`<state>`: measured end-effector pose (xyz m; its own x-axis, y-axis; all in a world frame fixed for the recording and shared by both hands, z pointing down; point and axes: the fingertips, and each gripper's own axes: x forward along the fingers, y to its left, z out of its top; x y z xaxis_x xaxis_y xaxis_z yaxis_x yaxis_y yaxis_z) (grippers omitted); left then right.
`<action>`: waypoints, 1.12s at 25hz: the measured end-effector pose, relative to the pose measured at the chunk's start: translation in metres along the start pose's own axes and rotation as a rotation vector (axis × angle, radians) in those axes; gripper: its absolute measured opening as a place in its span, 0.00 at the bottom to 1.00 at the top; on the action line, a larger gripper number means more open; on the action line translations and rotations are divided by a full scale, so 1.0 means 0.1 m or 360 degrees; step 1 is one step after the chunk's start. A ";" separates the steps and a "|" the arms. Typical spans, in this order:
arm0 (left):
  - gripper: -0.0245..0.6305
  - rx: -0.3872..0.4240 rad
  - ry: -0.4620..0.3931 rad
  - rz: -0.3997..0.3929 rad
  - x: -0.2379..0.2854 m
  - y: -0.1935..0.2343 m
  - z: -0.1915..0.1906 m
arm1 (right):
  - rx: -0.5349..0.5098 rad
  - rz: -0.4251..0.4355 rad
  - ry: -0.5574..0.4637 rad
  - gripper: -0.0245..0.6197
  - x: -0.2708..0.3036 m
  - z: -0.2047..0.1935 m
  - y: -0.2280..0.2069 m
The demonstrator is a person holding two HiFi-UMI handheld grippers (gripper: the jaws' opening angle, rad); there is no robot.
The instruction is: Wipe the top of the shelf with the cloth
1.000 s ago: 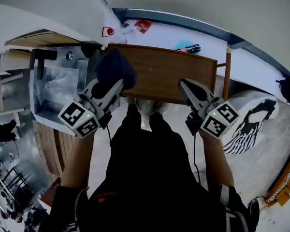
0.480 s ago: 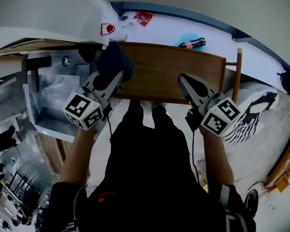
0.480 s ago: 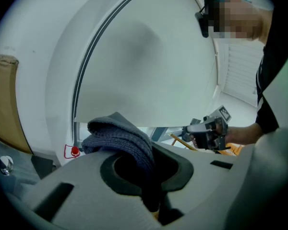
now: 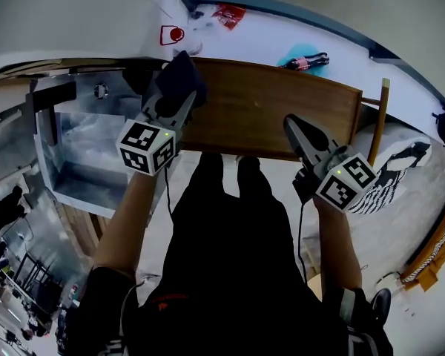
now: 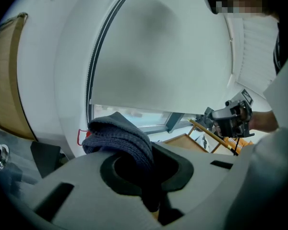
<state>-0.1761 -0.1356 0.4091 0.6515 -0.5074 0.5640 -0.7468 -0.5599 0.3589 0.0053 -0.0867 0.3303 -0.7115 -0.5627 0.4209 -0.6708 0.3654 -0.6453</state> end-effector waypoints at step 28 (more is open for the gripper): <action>0.11 0.0197 0.0617 0.0473 0.66 0.76 -0.88 | 0.0187 -0.0065 0.0102 0.05 0.08 -0.61 -0.53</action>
<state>-0.2019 -0.1542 0.5393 0.2976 -0.3892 0.8718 -0.8557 -0.5136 0.0628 0.0228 -0.0652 0.4070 -0.6984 -0.5256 0.4858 -0.6731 0.2515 -0.6955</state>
